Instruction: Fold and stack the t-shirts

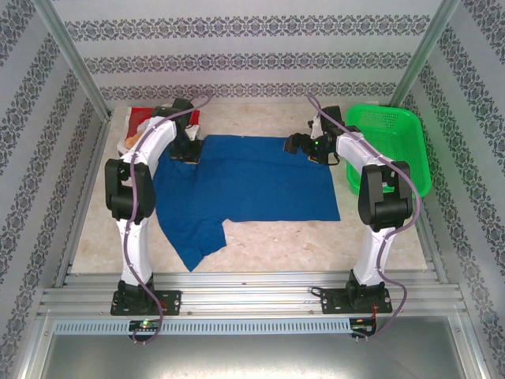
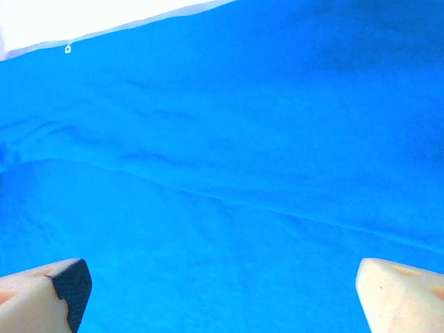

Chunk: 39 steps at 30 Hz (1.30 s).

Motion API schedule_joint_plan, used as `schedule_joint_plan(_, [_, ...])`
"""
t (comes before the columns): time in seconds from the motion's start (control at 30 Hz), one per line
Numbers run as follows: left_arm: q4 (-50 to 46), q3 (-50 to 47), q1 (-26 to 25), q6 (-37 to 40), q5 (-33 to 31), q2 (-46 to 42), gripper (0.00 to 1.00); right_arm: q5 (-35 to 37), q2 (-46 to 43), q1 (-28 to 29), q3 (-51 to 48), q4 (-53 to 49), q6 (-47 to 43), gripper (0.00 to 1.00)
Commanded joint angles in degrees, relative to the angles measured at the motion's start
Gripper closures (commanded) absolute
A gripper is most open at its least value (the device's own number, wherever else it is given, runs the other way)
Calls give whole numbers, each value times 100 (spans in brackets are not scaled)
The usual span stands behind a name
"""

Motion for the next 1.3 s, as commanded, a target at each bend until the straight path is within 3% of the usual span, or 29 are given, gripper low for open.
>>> schedule_joint_plan(0.0, [-310, -123, -73, -547, 497, -390, 98, -128, 10, 0, 149, -91, -73, 2])
schedule_joint_plan(0.17, [-234, -336, -84, -712, 537, -326, 98, -154, 43, -25, 158, -87, -73, 2])
schedule_joint_plan(0.67, [422, -918, -88, -1194, 1493, -188, 96, -120, 75, -37, 165, -106, -20, 2])
schedule_joint_plan(0.87, [449, -820, -46, -1162, 1909, -27, 77, -99, 141, -29, 256, -144, 0, 2])
schedule_joint_plan(0.93, [606, -727, 16, -1250, 2134, -85, 56, -98, 151, -22, 269, -159, 13, 2])
schedule_joint_plan(1.0, [779, -613, 154, -1421, 2063, -226, 45, -93, 158, -28, 282, -161, 15, 2])
schedule_joint_plan(1.1, [938, -383, 537, -1763, 1603, -446, 37, -111, 154, -2, 300, -161, 22, 2])
schedule_joint_plan(1.27, [1363, -32, 1302, -2210, 1010, -469, 35, -128, 152, 1, 291, -148, 19, 2])
